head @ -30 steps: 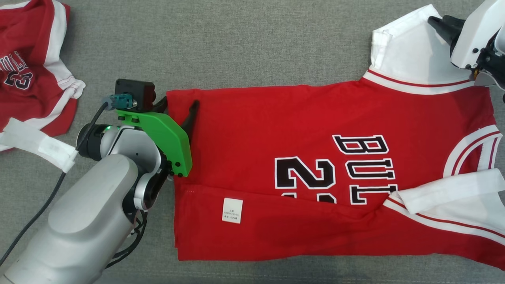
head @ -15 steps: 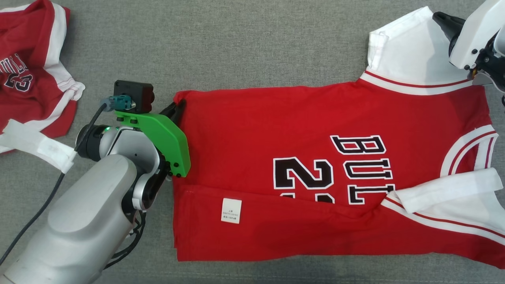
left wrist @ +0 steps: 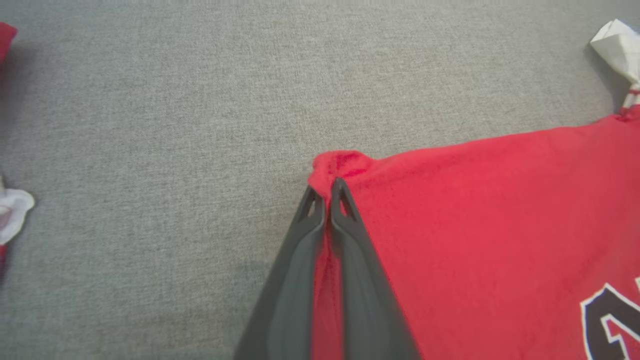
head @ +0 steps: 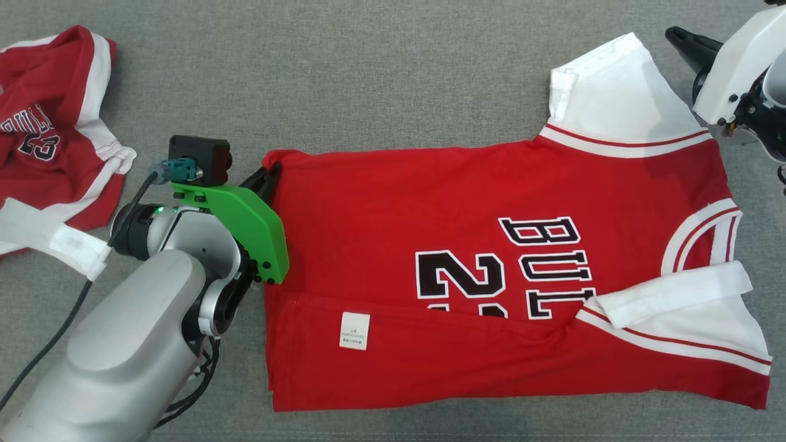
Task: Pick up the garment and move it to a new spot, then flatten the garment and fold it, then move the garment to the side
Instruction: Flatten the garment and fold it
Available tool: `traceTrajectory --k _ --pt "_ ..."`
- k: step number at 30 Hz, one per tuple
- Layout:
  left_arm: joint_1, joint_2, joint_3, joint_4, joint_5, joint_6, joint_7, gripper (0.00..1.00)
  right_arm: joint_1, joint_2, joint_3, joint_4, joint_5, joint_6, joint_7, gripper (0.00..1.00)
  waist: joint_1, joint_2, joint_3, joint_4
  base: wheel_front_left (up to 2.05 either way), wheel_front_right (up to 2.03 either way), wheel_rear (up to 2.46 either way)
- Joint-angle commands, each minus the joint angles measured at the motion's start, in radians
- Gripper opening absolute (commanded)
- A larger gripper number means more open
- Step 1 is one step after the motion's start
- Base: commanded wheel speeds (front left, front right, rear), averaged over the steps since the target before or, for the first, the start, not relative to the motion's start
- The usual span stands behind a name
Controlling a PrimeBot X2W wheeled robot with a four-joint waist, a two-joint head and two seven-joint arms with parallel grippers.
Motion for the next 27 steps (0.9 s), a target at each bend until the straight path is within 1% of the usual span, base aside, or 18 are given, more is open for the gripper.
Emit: traceTrajectory --k 1,7,12,18,20,23,26,27 --pt "0.015 0.009 0.002 -0.006 -0.010 0.006 0.000 0.00 0.018 -0.010 0.007 -0.006 0.014 0.000 -0.011 0.00 0.0000 -0.0001 -0.017 -0.008 0.00 0.00 0.00" --pt "0.047 0.022 -0.008 -0.018 -0.015 0.009 0.004 0.00 0.072 -0.039 0.036 -0.056 0.047 0.000 -0.050 0.00 0.0000 -0.0001 -0.063 -0.018 0.00 0.00 0.00" --pt "0.080 0.037 -0.009 -0.016 -0.027 0.014 0.004 0.00 0.130 -0.057 0.057 -0.120 0.073 0.000 -0.088 0.00 0.0000 -0.0001 -0.106 -0.037 0.00 0.00 0.00" --pt "0.112 0.053 -0.005 -0.020 -0.041 0.021 0.002 0.00 0.186 -0.081 0.071 -0.184 0.091 0.000 -0.108 0.00 0.0000 -0.0001 -0.141 -0.061 0.00 0.00 0.00" --pt "0.121 0.063 -0.002 -0.023 -0.043 0.026 0.000 0.05 0.199 -0.092 0.073 -0.202 0.097 0.000 -0.113 0.00 0.0000 -0.0001 -0.150 -0.069 0.00 0.00 0.00" --pt "0.131 0.071 0.000 -0.027 -0.045 0.030 -0.001 0.11 0.215 -0.102 0.074 -0.219 0.102 0.000 -0.119 0.00 0.0000 -0.0001 -0.157 -0.077 0.00 0.00 0.00" --pt "0.132 0.075 0.003 -0.029 -0.048 0.035 -0.002 0.13 0.226 -0.104 0.074 -0.232 0.102 0.000 -0.121 0.00 0.0000 -0.0001 -0.160 -0.086 0.00 0.00 0.00" --pt "0.132 0.077 0.005 -0.028 -0.049 0.035 -0.003 0.15 0.226 -0.103 0.073 -0.234 0.101 0.000 -0.121 0.02 0.0000 -0.0001 -0.159 -0.089 0.00 0.00 0.00"
